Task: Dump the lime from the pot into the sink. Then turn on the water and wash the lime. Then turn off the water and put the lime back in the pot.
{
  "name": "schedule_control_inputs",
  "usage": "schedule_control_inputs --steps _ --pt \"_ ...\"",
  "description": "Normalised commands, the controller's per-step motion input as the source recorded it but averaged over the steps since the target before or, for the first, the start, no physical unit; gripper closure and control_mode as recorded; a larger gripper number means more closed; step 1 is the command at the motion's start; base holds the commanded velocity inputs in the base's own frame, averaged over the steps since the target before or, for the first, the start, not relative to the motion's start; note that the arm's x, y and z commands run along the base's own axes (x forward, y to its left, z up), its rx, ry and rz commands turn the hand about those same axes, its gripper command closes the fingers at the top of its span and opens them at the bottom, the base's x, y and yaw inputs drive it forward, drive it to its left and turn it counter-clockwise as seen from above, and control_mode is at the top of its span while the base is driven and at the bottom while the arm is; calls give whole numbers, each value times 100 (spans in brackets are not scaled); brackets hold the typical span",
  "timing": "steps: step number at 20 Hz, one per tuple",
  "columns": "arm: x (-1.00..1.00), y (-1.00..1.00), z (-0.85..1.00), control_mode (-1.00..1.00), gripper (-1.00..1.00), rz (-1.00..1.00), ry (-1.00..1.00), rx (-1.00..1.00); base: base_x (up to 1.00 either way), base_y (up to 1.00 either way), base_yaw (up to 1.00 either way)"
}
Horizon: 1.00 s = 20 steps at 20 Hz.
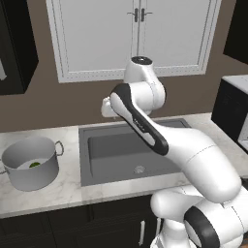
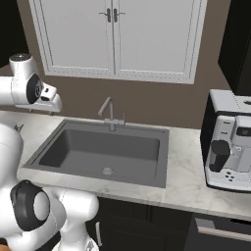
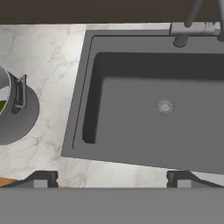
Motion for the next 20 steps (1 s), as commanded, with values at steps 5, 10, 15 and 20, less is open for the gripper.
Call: schedule_control_inputs --steps 5,10,15,20 --pt "0 74 -2 -100 -100 3 0 0 0 0 0" --pt "0 68 -2 -100 -100 2 0 0 0 0 0" --pt "0 64 -6 -100 -100 2 0 0 0 0 0" --pt "0 62 -18 -100 -100 1 3 0 0 0 0"
